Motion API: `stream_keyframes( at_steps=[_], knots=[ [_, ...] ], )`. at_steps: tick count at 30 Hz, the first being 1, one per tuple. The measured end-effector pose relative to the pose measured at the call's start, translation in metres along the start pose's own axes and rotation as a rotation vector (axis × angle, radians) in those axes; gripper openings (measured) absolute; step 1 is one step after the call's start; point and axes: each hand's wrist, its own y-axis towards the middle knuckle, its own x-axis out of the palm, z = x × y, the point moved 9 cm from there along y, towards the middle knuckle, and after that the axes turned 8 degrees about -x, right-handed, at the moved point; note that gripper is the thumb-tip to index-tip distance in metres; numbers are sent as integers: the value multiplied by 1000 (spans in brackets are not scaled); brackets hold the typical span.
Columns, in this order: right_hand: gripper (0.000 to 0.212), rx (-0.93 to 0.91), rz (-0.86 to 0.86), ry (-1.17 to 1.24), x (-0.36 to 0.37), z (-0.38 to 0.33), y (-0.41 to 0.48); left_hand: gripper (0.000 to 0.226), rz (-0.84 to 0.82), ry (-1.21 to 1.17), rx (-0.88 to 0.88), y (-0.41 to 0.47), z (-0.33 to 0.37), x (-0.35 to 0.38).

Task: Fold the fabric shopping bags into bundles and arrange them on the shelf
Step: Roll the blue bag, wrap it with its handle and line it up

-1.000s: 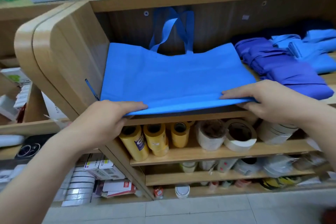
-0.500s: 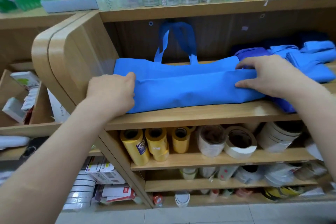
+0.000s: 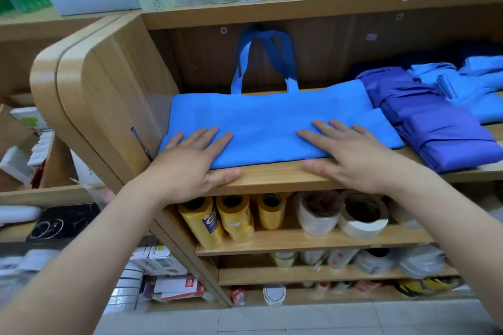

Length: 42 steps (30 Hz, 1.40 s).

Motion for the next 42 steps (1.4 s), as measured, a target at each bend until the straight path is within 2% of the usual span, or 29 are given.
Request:
stream_keyframes(
  at_steps=[3, 6, 9, 11, 13, 15, 19, 21, 22, 23, 24, 27, 29, 31, 32, 34, 35, 37, 39, 42],
  knots=[
    [96, -11, -57, -49, 9, -1, -5, 104, 8, 80, -4, -17, 3, 1],
    [96, -51, -60, -97, 4, -5, -16, 95, 145, 142, 27, -37, 12, -4],
    [82, -70, 6, -173, -2, -10, -23, 85, 282, 115, 73, -52, 21, -13],
    [72, -97, 56, -100, -9, -12, -27, 82, 261, 106, 55, -60, 21, -19],
    [58, -119, 108, 47, -21, -8, -34, 76, 74, 94, 20, -62, 13, -15],
    [44, -73, 132, 137, -34, 5, -43, 68, -31, 27, 28, -66, 7, -27],
    [8, 74, 146, 136, -62, 41, -50, 26, -133, -468, 46, -71, -6, -48],
    [7, 126, 171, 148, -74, 55, -48, 20, -70, -611, -18, -67, -12, -57],
    [11, 147, 195, 161, -79, 60, -46, 16, 1, -596, -57, -64, -15, -60],
    [16, 168, 230, 173, -84, 64, -43, 12, 79, -482, -90, -60, -17, -60],
    [23, 189, 265, 169, -87, 67, -38, 14, 147, -323, -128, -57, -16, -59],
    [44, 207, 335, 71, -87, 67, -18, 37, 284, 82, -257, -51, -13, -49],
    [55, 183, 332, -20, -81, 61, -5, 51, 415, 167, -141, -50, 3, -47],
    [60, 169, 317, -73, -70, 56, 5, 52, 496, 107, 115, -55, 27, -46],
    [61, 163, 316, -78, -65, 54, 9, 47, 412, 11, 189, -54, 36, -41],
    [63, 148, 326, -110, -60, 50, 15, 69, 121, -93, 171, -49, 48, -13],
    [65, 139, 336, -163, -59, 46, 16, 78, 49, -15, 125, -46, 50, 2],
    [69, 130, 363, -291, -60, 34, 16, 77, 68, 200, 94, -44, 56, 16],
    [68, 116, 381, -334, -60, 19, 13, 89, 85, 216, 53, -43, 56, 12],
    [55, 85, 353, -138, -47, -11, 10, 94, 57, 241, 22, -44, 59, 5]
  ],
)
